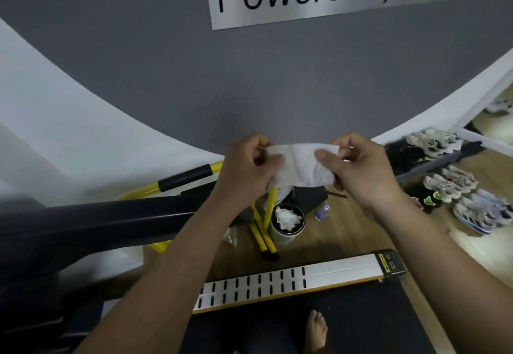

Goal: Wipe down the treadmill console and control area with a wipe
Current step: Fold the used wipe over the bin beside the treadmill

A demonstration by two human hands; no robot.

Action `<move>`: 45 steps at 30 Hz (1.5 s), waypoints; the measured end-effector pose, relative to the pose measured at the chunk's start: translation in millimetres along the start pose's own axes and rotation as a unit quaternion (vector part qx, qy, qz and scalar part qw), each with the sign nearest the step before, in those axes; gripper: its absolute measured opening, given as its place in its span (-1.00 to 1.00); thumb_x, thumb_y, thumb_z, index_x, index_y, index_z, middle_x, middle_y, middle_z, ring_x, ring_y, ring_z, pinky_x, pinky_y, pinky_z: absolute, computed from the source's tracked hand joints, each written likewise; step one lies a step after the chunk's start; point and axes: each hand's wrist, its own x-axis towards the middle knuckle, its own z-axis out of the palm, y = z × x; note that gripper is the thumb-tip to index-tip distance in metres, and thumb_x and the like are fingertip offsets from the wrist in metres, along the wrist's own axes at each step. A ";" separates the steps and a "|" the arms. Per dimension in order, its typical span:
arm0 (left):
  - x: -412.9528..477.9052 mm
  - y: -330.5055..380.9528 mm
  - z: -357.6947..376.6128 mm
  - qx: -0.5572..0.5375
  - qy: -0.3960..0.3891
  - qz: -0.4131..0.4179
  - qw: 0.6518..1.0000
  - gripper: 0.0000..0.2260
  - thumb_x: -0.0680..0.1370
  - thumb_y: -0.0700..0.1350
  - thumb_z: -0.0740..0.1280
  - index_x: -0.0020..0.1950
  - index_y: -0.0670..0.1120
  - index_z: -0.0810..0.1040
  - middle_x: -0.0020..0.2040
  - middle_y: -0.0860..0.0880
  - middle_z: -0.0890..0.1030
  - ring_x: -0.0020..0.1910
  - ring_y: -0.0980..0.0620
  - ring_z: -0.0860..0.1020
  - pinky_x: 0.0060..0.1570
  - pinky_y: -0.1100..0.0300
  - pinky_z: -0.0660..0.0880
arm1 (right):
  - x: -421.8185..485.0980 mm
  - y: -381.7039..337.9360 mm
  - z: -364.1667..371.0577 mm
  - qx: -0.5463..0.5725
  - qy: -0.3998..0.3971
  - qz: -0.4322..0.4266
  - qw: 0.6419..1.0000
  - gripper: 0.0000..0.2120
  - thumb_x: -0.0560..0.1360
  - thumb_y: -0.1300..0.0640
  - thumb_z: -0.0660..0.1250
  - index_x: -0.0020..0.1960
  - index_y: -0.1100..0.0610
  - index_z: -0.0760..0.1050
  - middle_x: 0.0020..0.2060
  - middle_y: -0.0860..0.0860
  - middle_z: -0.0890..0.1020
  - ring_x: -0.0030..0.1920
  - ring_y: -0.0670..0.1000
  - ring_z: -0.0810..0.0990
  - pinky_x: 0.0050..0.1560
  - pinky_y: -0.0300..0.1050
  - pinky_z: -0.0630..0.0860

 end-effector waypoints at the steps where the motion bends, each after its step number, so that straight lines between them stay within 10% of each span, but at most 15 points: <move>1: 7.1 -3.7 14.2 -0.004 -0.003 -0.010 1.000 -0.93 0.54 -0.13 0.40 -0.01 -0.06 0.54 -0.15 0.00 0.67 -0.30 0.13 0.60 -0.30 0.16 0.59 | 7.0 11.6 -9.0 0.008 0.012 0.011 1.000 -0.79 0.47 0.18 0.46 -0.15 0.23 0.43 -0.42 0.10 0.43 -0.56 -0.08 0.43 -0.50 -0.18 0.40; 20: 153.6 -143.3 282.0 -0.010 0.052 -0.271 0.961 -0.90 0.50 -0.21 0.44 -0.10 -0.01 0.61 -0.14 -0.03 0.69 -0.15 -0.05 0.68 -0.08 -0.03 0.65 | 187.3 286.4 -113.5 -0.063 -0.095 0.185 0.976 -0.82 0.49 0.08 0.43 0.06 0.06 0.52 -0.13 -0.09 0.62 -0.10 -0.02 0.63 -0.04 -0.12 0.60; 26: 197.9 -242.3 318.6 0.016 0.034 -0.314 0.949 -0.89 0.43 -0.10 0.46 -0.23 0.11 0.60 -0.17 0.01 0.71 -0.15 -0.05 0.69 -0.02 -0.15 0.62 | 230.6 377.4 -77.7 -0.074 -0.084 0.250 0.962 -0.86 0.46 0.12 0.44 0.00 0.04 0.54 -0.16 -0.06 0.63 -0.09 0.01 0.63 -0.03 0.02 0.63; 32: 231.7 -354.7 357.0 0.023 0.014 -0.368 0.929 -0.86 0.49 -0.11 0.45 -0.22 0.11 0.58 -0.15 0.05 0.68 -0.09 -0.02 0.66 0.00 -0.10 0.62 | 265.9 484.2 -26.7 -0.107 -0.090 0.303 0.943 -0.89 0.49 0.15 0.41 0.00 0.09 0.54 -0.18 -0.01 0.64 -0.17 -0.05 0.62 -0.29 -0.30 0.47; 45: 278.6 -640.6 427.3 -0.035 -0.034 -0.464 0.885 -0.97 0.58 -0.06 0.34 -0.01 0.05 0.58 -0.02 -0.03 0.64 0.05 -0.09 0.62 0.07 0.02 0.57 | 330.1 754.4 108.4 -0.104 -0.124 0.397 0.903 -0.83 0.50 0.13 0.39 0.07 0.12 0.52 -0.12 0.04 0.61 -0.13 0.05 0.62 -0.10 -0.03 0.62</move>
